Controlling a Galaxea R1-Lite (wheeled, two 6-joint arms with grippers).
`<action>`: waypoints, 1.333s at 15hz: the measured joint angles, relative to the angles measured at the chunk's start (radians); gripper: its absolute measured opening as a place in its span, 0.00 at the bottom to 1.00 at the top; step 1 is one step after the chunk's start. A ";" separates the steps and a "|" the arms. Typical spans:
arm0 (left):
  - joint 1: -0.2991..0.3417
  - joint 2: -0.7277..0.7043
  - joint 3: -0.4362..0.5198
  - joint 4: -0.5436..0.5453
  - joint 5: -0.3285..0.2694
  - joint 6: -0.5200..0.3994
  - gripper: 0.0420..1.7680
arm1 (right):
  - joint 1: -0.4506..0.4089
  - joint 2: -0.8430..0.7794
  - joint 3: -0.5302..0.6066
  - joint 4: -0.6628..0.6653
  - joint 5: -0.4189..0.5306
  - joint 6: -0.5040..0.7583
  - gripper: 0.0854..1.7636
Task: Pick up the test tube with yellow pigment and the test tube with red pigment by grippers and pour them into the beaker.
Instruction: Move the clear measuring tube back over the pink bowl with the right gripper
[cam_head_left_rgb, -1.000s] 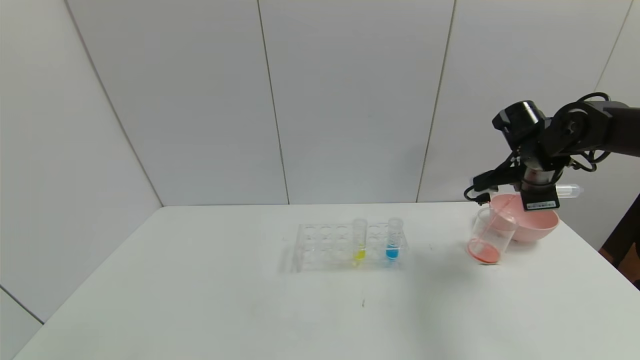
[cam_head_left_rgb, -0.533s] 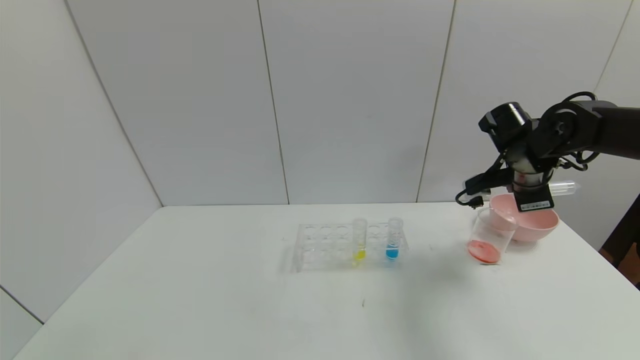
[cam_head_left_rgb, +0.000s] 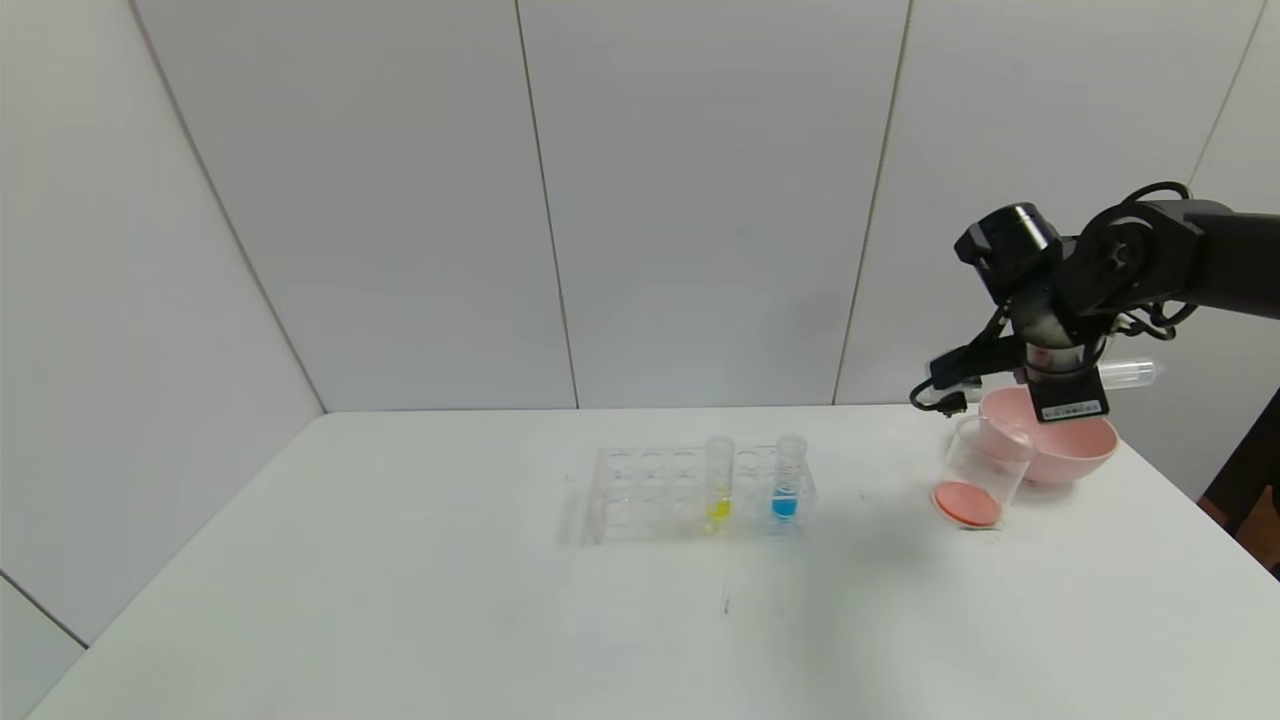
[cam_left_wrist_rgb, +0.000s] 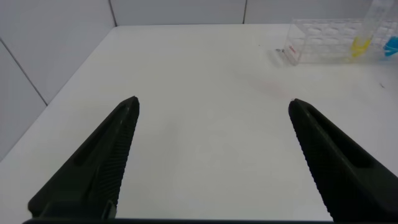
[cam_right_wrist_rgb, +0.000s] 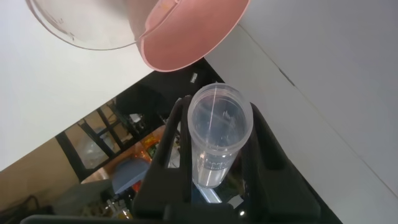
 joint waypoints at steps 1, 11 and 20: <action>0.000 0.000 0.000 0.000 0.000 0.000 0.97 | -0.002 0.000 0.000 -0.011 0.004 0.001 0.25; 0.000 0.000 0.000 0.000 0.000 0.000 0.97 | -0.064 -0.078 0.008 -0.170 0.446 0.319 0.25; 0.000 0.000 0.000 0.000 0.000 0.000 0.97 | -0.053 -0.172 0.057 -0.312 0.763 1.177 0.25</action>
